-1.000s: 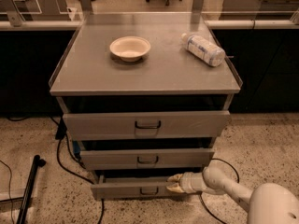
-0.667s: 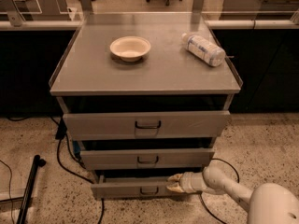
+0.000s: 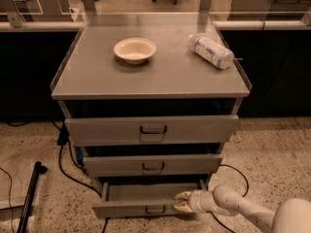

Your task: Open bottom drawer

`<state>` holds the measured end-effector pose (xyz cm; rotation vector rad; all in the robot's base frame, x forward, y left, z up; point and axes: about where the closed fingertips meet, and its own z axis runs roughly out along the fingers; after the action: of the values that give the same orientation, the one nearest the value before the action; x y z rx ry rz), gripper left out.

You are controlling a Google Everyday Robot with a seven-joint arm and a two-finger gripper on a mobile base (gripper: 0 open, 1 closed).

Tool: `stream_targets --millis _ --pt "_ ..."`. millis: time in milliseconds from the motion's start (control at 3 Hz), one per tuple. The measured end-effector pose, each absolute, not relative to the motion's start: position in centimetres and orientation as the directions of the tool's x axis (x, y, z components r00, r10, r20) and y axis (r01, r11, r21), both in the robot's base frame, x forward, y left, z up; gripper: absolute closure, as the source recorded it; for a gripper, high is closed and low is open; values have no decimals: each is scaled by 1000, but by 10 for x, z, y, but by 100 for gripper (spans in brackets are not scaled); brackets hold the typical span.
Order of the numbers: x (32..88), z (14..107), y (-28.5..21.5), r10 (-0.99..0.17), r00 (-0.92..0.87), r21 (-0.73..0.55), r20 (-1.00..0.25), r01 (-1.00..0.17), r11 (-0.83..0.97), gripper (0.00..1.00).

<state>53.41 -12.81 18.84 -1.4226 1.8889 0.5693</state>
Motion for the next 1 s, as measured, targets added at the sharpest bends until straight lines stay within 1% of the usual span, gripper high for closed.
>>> stream_targets --millis 333,667,1000 --pt "534 189 -128 -646 -157 -61 -747 -951 302 51" --pt "534 189 -128 -646 -157 -61 -747 -951 302 28" --pt "534 189 -128 -646 -157 -61 -747 -951 302 29"
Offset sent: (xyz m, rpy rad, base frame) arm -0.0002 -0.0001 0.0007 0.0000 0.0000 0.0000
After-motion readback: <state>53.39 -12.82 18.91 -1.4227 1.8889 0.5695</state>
